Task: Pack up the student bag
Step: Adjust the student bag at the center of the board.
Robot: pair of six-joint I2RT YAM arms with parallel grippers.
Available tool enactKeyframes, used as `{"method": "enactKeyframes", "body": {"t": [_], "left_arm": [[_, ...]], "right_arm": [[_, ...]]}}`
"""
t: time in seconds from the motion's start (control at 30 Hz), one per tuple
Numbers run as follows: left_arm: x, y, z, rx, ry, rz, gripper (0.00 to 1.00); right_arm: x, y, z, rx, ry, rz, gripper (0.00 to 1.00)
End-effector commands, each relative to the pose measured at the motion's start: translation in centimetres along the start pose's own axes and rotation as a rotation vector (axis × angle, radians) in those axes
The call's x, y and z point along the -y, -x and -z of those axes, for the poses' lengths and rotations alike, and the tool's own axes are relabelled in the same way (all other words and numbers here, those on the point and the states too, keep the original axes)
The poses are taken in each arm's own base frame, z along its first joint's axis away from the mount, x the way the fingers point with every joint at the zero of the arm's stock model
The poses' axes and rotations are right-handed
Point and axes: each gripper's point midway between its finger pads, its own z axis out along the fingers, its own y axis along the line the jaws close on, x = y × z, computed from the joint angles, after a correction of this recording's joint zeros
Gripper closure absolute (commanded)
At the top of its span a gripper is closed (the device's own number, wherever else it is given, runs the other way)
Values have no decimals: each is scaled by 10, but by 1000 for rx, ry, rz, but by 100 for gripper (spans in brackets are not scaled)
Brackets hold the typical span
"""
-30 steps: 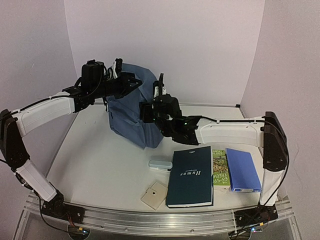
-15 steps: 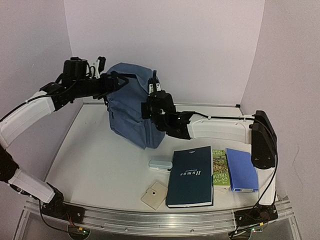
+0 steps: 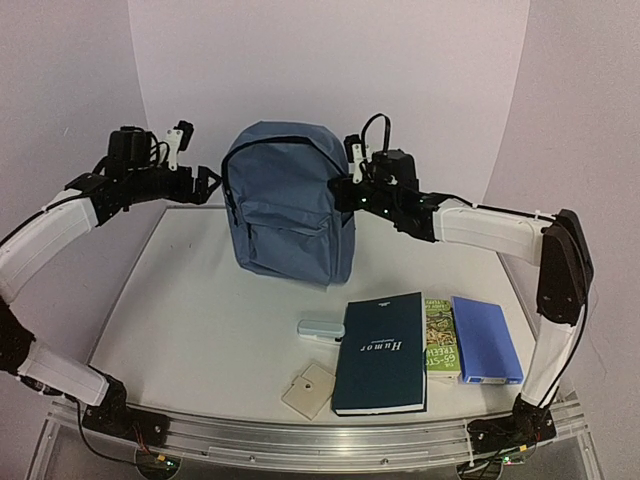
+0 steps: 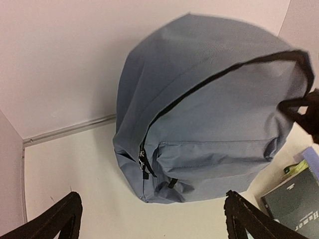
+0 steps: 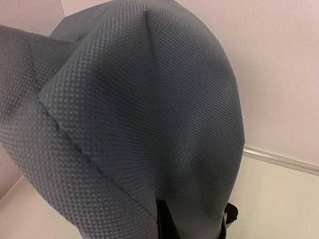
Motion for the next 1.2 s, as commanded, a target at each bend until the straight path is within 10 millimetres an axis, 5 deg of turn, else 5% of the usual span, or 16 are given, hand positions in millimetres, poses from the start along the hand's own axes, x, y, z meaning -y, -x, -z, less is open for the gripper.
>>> {"method": "enactKeyframes", "body": {"t": [0.0,0.3,0.67,0.97,1.17], "left_arm": [[1,8,-23,5,-35,-70,1],[-12,28,-54,93,19,-63,22],[-4,36,-63,132,-28,-146,52],[17,56,-31,206,-121,-133,90],[39,54,-10,169,-237,-106,100]], "right_arm": [[-25,31,21,63,152,-37,100],[-24,22,27,43,172,-60,100],[-28,19,26,33,200,-85,100],[-22,17,30,33,172,-87,99],[-13,18,39,41,119,-64,97]]}}
